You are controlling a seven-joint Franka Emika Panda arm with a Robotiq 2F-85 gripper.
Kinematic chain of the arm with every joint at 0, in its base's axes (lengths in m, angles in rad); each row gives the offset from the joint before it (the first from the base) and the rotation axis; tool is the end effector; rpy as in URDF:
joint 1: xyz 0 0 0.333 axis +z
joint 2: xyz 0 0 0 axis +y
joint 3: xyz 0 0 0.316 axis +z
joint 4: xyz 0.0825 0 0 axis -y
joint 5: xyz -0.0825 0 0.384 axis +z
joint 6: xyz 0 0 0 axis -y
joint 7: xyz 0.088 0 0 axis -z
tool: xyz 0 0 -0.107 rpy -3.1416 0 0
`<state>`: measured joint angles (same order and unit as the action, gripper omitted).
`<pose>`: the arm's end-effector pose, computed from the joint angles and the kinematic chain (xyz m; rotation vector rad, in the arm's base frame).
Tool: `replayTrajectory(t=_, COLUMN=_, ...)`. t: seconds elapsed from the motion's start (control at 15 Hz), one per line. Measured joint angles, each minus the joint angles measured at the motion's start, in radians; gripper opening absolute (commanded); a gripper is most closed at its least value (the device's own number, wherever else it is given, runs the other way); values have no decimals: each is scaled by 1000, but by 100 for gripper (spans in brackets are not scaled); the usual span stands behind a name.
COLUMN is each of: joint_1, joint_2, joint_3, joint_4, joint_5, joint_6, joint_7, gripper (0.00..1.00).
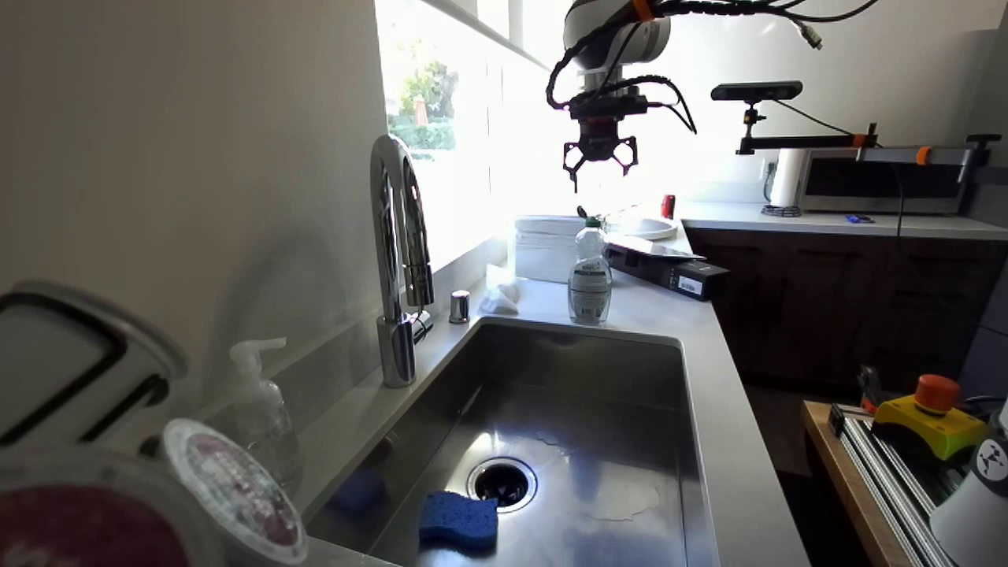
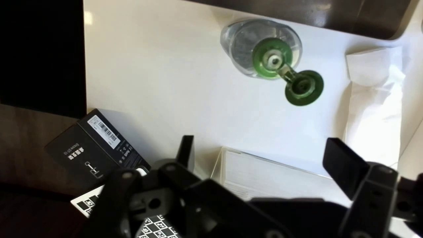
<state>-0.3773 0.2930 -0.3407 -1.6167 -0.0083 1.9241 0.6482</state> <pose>0.5012 -0.4099 0.4659 2.3717 -1.8954 0.0414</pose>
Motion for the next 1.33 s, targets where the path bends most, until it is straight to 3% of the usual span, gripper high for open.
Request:
replayTrajectory(t=0.6, joint_1=-50, joint_2=156, joint_3=0, joint_4=149, joint_5=85, joint_6=-109, joint_7=-115, gripper=100)
replayTrajectory(t=1.33, joint_1=-82, joint_2=278, joint_3=1, joint_4=256, joint_5=138, joint_6=-267, joint_7=-120, gripper=100)
